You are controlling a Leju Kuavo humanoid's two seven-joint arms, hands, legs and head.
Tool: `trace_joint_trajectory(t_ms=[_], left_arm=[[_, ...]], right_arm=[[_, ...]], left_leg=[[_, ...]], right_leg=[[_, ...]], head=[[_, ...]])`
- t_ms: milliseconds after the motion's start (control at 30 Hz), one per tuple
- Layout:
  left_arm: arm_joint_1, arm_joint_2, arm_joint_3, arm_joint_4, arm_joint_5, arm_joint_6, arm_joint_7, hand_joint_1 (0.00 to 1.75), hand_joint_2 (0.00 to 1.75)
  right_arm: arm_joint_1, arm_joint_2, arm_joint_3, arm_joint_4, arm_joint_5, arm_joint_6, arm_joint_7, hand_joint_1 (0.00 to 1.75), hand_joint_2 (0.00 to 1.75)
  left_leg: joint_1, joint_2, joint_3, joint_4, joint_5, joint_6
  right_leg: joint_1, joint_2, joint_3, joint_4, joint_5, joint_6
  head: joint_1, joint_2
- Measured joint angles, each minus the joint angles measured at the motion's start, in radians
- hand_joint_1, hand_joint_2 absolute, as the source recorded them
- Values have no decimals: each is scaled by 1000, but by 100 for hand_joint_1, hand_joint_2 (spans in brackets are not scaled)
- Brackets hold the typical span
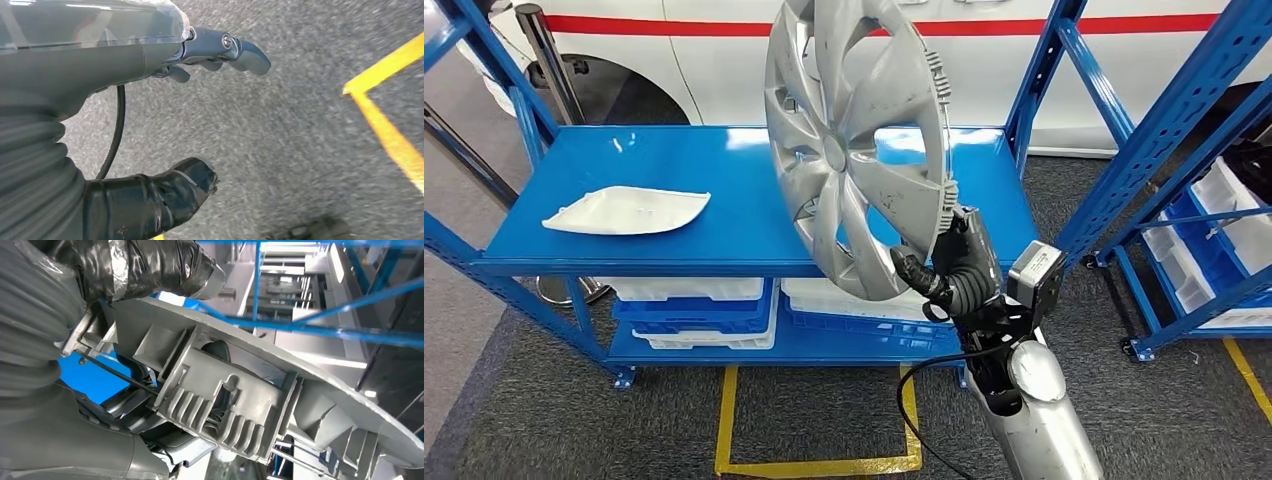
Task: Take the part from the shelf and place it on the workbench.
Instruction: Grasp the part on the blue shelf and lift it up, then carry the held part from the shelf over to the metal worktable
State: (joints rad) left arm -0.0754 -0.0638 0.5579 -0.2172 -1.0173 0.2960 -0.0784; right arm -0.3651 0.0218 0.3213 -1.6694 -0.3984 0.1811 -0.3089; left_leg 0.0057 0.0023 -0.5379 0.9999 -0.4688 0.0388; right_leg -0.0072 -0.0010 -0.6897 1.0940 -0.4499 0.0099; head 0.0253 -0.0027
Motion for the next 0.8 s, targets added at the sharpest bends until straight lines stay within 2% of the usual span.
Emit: trace_joint_trajectory(t_ms=[67,100,133,167,200,233,300,333,367,400,467,500,533,600,633,667,700,733,767,800], left_arm=[[4,-3,0,0,0,0,5,0,175],[6,-4,1,0,0,-1,8,0,175],[8,-6,1,0,0,-2,10,0,175],[10,-8,1,0,0,-2,12,0,175],[11,-10,2,0,-1,-3,13,0,175],[12,-13,2,0,-1,-3,13,0,175],[14,-17,2,0,-2,-2,11,0,175],[14,-19,2,0,-3,-2,10,0,175],[14,-20,3,0,-3,-2,10,0,175],[14,-21,4,0,-3,-1,10,0,175],[13,-21,7,0,-4,0,10,0,175],[13,-21,8,0,-4,0,10,0,175],[12,-21,9,0,-4,0,12,0,175],[12,-22,11,0,-5,0,14,0,175],[11,-22,12,0,-6,0,15,0,175],[11,-22,13,0,-8,0,16,0,175],[11,-22,15,0,-10,0,18,0,175],[11,-22,16,0,-11,0,19,0,175],[10,-22,17,0,-12,0,22,0,175],[10,-22,17,0,-13,0,24,0,175]], right_arm=[[11,-4,-5,-7,-1,-5,-3,175,175],[17,-6,-8,-9,-1,-7,-4,175,175],[21,-7,-10,-9,-1,-9,-5,175,175],[25,-9,-13,-9,-2,-10,-5,175,175],[27,-9,-15,-9,-2,-11,-5,175,175],[28,-10,-16,-10,-2,-11,-6,175,175],[30,-11,-17,-15,1,-12,-8,175,175],[31,-11,-17,-18,2,-12,-10,175,175],[31,-12,-18,-21,3,-11,-12,175,175],[32,-12,-18,-23,4,-11,-15,175,175],[31,-13,-18,-25,4,-11,-17,175,175],[30,-13,-17,-25,5,-11,-17,175,175],[29,-13,-17,-25,6,-11,-17,175,175],[28,-13,-18,-24,8,-12,-17,175,175],[28,-13,-18,-23,9,-12,-17,175,175],[28,-13,-18,-22,9,-12,-18,175,175],[28,-13,-18,-19,10,-12,-19,175,175],[29,-13,-18,-17,10,-13,-21,175,175],[30,-13,-19,-15,11,-13,-23,175,175],[31,-13,-21,-14,11,-14,-24,175,175]], left_leg=[[-3,3,-27,0,22,10],[-5,3,-42,2,32,10],[-7,3,-58,4,42,10],[-9,3,-74,7,52,10],[-10,3,-90,11,61,8],[-11,3,-104,16,69,6],[-13,3,-125,23,85,-1],[-13,3,-130,24,93,-6],[-13,3,-133,23,102,-11],[-13,3,-134,20,111,-16],[-12,-1,-145,28,101,-26],[-11,-3,-155,55,65,-32],[-8,-5,-167,101,12,-37],[-2,-5,-184,222,-89,-47],[1,-4,-184,267,-105,-51],[5,-4,-173,288,-96,-55],[8,-4,-149,282,-68,-59],[13,-4,-112,246,-36,-63],[16,-5,-67,186,-24,-67],[16,-7,-19,114,-30,-67]], right_leg=[[-1,0,-34,121,-99,4],[-1,0,-46,182,-129,6],[-1,0,-46,221,-136,6],[-1,0,-31,227,-121,6],[-1,0,0,202,-95,3],[0,0,48,144,-73,-1],[5,1,145,7,-71,-10],[9,1,173,-38,-78,-13],[12,1,182,-60,-83,-16],[12,1,176,-64,-76,-20],[8,-2,164,-73,-55,-32],[5,-4,153,-77,-42,-41],[4,-4,142,-78,-29,-46],[4,-1,110,-75,-5,-52],[4,1,93,-73,6,-51],[3,2,76,-70,17,-50],[2,4,57,-66,28,-47],[0,5,39,-61,37,-44],[-2,7,23,-55,46,-38],[-3,9,10,-50,53,-32]], head=[[1,0],[0,0],[0,0],[0,0],[0,0],[0,0],[0,0],[0,0],[0,0],[0,0],[0,0],[0,0],[0,0],[0,0],[0,0],[-1,0],[-1,0],[-1,0],[-1,0],[-1,0]])
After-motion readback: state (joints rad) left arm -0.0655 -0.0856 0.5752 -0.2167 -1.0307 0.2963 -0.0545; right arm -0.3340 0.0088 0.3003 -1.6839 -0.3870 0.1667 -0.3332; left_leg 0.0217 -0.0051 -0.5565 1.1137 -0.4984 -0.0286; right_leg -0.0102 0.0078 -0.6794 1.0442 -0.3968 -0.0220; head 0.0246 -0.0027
